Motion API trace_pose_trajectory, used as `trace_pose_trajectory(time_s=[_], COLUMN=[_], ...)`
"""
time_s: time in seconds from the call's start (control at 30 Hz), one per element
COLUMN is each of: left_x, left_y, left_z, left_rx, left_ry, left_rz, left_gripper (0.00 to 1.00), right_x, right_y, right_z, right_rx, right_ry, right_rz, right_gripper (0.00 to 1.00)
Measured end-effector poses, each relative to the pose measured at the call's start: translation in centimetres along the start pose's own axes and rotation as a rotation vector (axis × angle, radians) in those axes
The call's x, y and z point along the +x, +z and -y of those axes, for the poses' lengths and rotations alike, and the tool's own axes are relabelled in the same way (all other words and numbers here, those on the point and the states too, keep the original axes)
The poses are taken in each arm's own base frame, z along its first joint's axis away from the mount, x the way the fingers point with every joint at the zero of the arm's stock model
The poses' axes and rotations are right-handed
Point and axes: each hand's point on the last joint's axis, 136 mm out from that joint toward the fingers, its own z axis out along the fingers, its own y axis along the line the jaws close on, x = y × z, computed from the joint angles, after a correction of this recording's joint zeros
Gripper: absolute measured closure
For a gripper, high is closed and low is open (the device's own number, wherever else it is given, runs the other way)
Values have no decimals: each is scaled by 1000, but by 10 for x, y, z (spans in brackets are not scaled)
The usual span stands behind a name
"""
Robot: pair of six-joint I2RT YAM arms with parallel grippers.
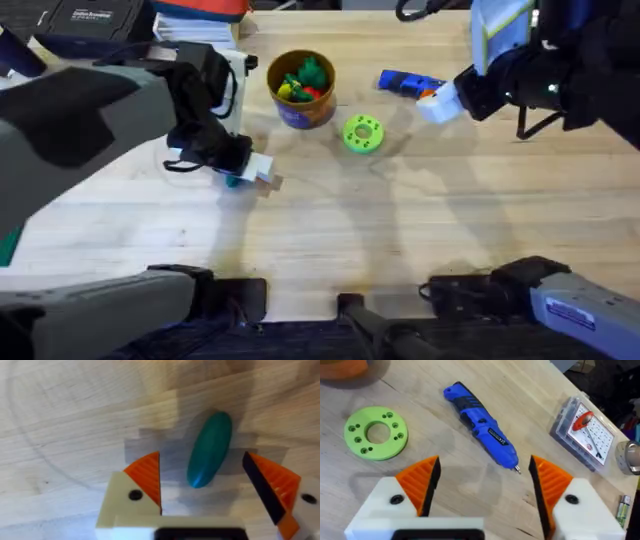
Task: Pick up the gripper from the table and insert it into the empty holder that is missing its gripper. Then pick up a screw, insert it into the mounting hole, and use the screwdriver to tighten it. Finally, clean up the table by picking up the vegetable and placing it into the bucket.
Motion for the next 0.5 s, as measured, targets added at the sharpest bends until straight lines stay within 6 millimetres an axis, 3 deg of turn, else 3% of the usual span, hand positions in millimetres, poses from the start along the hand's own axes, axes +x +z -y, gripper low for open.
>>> trace_pose_trajectory(time_s=[0.07,0.13,0.2,0.3,0.33,0.5], left_x=[-7,-9,-8,-8,-10,-13], left_y=[4,4,4,4,2,-15], left_z=[6,7,8,8,7,7], left_rx=[5,7,9,8,6,11], left_ry=[21,25,26,23,28,27], left_rz=[15,22,21,20,22,1], left_gripper=[49,184,379,843,951,974], right_x=[0,0,0,0,0,0], right_y=[0,0,0,0,0,0], right_z=[0,0,0,0,0,0], right_rx=[0,0,0,0,0,0], right_ry=[0,0,0,0,0,0], right_rz=[0,0,0,1,0,0], right_gripper=[7,9,9,7,7,8])
